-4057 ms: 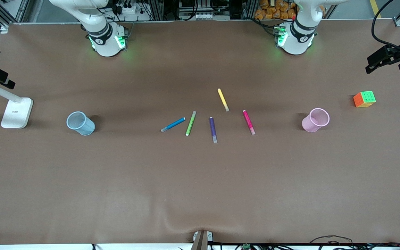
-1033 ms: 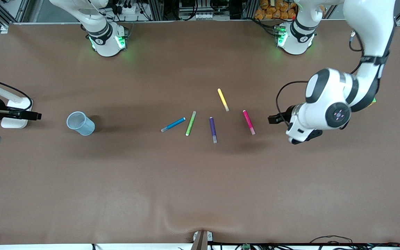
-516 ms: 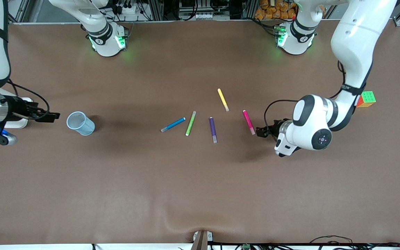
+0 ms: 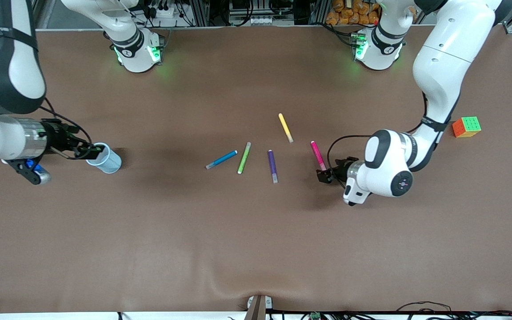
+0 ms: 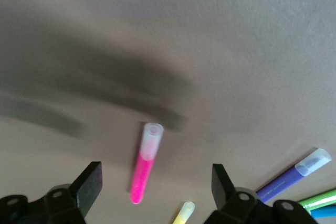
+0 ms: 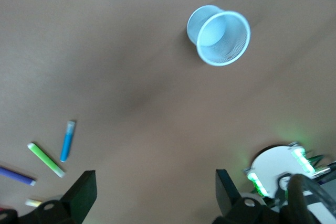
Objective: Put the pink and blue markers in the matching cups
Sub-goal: 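Grasp the pink marker with the left gripper while the right gripper grasps the blue marker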
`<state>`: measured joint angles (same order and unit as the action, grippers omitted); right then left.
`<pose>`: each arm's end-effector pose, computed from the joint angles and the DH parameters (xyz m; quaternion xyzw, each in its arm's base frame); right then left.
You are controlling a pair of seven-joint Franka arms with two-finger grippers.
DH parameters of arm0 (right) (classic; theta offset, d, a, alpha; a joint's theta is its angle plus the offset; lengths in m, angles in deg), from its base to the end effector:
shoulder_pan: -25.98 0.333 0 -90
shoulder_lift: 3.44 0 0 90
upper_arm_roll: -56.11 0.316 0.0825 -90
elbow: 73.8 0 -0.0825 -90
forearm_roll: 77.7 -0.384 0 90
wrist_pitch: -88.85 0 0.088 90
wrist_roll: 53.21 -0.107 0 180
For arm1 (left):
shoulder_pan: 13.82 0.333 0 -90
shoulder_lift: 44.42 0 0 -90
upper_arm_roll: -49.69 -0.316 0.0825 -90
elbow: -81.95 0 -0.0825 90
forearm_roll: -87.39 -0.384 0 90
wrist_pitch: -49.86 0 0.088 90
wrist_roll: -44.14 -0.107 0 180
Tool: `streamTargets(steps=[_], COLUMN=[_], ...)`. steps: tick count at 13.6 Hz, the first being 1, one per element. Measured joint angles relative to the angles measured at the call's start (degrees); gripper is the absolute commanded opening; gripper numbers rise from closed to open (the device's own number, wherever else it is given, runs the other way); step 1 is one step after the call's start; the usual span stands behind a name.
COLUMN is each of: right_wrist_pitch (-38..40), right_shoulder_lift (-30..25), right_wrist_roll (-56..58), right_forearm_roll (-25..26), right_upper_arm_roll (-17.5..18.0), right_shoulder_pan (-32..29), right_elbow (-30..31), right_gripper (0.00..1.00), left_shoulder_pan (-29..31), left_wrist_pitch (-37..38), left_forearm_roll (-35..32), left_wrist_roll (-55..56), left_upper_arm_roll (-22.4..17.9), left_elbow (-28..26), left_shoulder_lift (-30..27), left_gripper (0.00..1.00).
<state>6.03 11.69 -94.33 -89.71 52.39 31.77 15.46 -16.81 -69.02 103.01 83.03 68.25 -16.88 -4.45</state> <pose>0.5962 0.0496 0.4715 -0.9193 0.3334 0.2081 0.0208 0.5905 -0.2333 0.1809 0.9325 0.2451 -0.2443 0.1039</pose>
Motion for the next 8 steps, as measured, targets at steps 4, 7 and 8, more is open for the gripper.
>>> streamTargets(steps=[4,7,8], right_wrist_pitch=[-5.28,-10.46,-11.43], right_shoulder_lift=[-3.12,-4.78,-5.0], right_wrist_roll=[-7.95,-15.82,-18.45], right_forearm_roll=[-0.21,-0.29,-0.3], right_upper_arm_roll=[0.16,0.29,0.35], right_shoulder_pan=[3.62,7.59,9.08], right_elbow=[6.5,11.34,12.46], right_gripper=[1.0,1.0,1.0], left_shoulder_pan=[-2.54,-2.46,-2.46], left_wrist_pitch=[-1.07,-1.08,-1.08], left_forearm_roll=[-0.32,-2.58,-2.83], left_wrist_roll=[1.99,1.99,1.99], left_upper_arm_roll=[-1.48,-2.5,-2.52], left_elbow=[0.0,-0.07,-0.12], left_shoulder_lift=[0.75,0.91,1.01], left_gripper=[0.75,0.72,0.71])
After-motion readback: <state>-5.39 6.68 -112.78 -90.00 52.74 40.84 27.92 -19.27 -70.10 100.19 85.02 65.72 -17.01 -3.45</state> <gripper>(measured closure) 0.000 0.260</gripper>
